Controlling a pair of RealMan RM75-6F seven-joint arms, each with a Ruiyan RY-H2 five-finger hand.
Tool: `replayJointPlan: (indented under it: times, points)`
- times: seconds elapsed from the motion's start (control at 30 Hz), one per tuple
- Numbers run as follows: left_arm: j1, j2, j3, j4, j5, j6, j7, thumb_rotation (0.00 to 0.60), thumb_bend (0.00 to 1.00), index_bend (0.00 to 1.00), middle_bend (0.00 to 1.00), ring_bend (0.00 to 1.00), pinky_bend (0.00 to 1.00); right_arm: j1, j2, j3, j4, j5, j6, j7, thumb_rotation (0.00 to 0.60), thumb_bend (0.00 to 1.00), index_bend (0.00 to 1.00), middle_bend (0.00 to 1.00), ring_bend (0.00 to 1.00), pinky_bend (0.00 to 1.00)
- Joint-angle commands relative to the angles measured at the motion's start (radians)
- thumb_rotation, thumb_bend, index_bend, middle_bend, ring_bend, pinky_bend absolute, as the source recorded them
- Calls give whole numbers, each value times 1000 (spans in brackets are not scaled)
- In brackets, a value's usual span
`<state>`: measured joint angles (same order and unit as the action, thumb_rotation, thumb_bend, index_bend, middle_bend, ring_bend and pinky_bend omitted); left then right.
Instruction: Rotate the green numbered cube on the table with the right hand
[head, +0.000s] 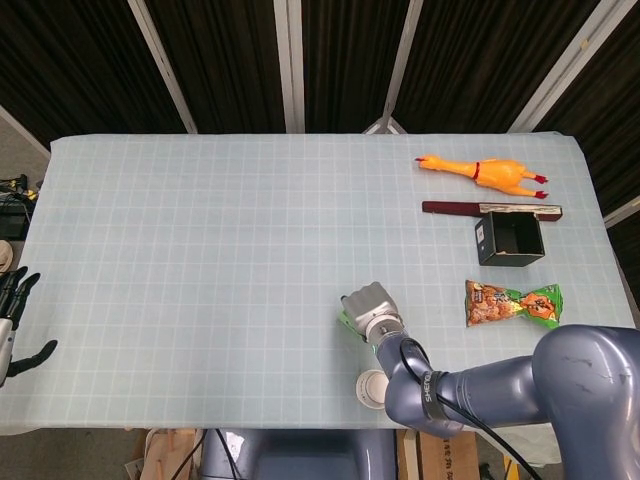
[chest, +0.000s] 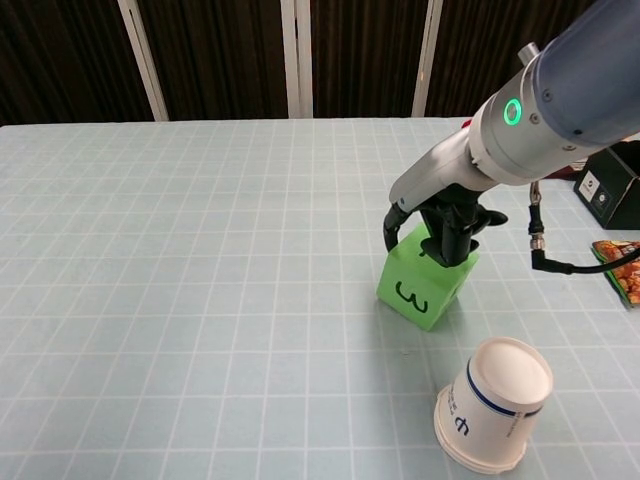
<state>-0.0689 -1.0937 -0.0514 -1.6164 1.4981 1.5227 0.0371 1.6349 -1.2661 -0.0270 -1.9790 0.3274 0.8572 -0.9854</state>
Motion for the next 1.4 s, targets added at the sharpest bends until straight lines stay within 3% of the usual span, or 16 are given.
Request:
replayJointPlan:
  times: [0.03,0.43,0.57,0.67,0.73,0.87,0.93,1.07,1.27,1.4]
  points:
    - [1,0,1,0,1,1,1,600,268,0,0,0,12,6,6,0,-18,-4,3,-1,600,780,190,835,867,763]
    - [0,-3,0,-1,-2,-1,9,600,268,0,0,0,12,12,14,-8,-47,-21,-2,12,600,780,190,835,867,763]
    - [0,-4,0,-1,-2,-1,12,600,268,0,0,0,12,-11,19,15,-44,-76,-8,57,600,781,190,835,866,760]
    - [0,-4,-2,0,-5,0,14,600,268,0,0,0,12,-89,46,81,-44,-212,-8,182,600,695,186,756,790,674]
    - [-1,-5,-3,1,-8,-3,16,600,269,0,0,0,12,-190,61,143,-38,-377,41,322,600,596,176,581,639,528]
    - [-2,-4,-1,0,-6,-5,14,600,268,0,0,0,12,-394,18,201,41,-695,322,572,600,480,149,367,412,311]
    - [-1,-2,-1,0,-4,-1,8,600,268,0,0,0,12,-474,12,209,73,-767,433,657,600,454,139,299,340,237]
    - [2,0,-1,-3,-7,0,1,600,268,0,0,0,12,-611,92,242,57,-814,495,813,600,447,139,247,284,180]
    - [5,-4,8,-5,13,9,10,600,268,0,0,0,12,-795,242,199,16,-979,522,950,600,447,139,244,269,153]
    - [7,-8,7,-6,7,10,17,600,268,0,0,0,12,-951,288,110,-9,-1227,619,1049,600,447,138,239,262,152]
